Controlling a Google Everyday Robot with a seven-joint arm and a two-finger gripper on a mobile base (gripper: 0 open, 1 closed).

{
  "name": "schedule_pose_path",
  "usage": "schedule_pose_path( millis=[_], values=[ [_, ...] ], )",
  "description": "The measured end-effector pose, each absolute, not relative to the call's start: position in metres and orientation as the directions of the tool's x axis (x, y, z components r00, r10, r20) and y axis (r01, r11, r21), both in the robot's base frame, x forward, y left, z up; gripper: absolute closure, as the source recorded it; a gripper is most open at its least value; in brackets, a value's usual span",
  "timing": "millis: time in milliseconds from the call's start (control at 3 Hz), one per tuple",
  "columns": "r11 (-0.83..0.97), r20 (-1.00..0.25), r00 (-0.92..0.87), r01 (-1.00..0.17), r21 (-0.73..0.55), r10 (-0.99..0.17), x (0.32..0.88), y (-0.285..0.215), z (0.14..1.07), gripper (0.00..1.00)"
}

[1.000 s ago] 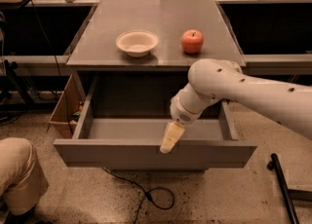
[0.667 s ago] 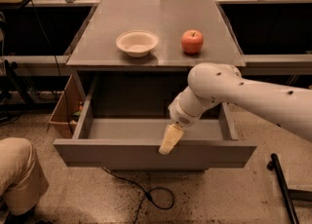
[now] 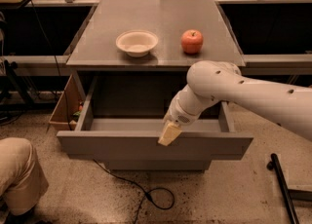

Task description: Close top drawer

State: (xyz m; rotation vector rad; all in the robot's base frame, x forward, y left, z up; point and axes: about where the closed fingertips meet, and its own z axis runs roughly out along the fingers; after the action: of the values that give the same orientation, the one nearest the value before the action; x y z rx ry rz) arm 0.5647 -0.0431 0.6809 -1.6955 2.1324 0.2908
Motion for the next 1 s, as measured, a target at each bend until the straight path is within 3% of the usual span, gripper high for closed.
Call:
schedule_pose_path(
  millis=[333, 667, 1000],
  values=[
    [0.243, -0.43, -0.185, -0.966, -0.083, -0.883, 0.563, -0.043, 0.682, 0.85],
    [0.241, -0.409, -0.169, -0.962, -0.131, -0.897, 0.592, -0.044, 0.691, 1.0],
    [0.242, -0.395, -0.162, -0.957, -0.162, -0.904, 0.611, -0.047, 0.698, 1.0]
  ],
)
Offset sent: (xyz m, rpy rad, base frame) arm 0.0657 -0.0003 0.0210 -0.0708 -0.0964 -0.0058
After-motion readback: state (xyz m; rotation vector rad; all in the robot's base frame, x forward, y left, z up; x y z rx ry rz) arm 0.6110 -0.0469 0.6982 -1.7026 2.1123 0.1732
